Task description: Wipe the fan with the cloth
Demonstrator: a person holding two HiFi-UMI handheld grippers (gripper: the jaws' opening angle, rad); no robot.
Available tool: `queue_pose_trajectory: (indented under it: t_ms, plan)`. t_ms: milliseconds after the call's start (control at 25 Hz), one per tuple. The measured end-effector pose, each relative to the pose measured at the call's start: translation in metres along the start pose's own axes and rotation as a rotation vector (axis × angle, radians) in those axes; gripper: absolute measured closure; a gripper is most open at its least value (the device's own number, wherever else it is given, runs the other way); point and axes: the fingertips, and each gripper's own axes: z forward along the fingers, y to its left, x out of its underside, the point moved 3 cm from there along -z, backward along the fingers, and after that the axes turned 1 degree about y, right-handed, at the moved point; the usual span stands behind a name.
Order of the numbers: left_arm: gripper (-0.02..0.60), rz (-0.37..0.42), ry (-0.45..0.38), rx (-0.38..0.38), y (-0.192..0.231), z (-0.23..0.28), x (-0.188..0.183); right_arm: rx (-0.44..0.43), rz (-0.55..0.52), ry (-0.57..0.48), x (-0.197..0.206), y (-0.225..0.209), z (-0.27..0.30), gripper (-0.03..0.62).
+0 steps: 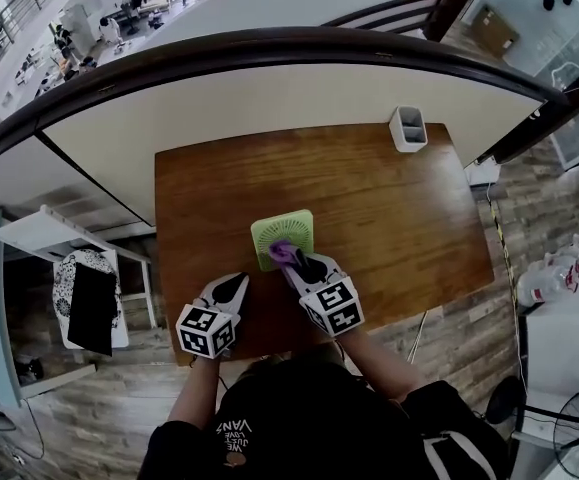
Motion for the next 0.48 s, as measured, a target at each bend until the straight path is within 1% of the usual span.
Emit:
queue_pose_trajectory:
  t_ms: [160, 480]
  plan:
    - [0.569, -0.002, 0.007, 0.014, -0.006, 0.009, -0.001, 0.061, 0.038, 0.004, 0.011, -0.026, -0.016, 0.510]
    - [0.569, 0.001, 0.015, 0.039, -0.017, 0.025, -0.005, 0.210, 0.123, 0.024, 0.030, -0.079, -0.037, 0.510]
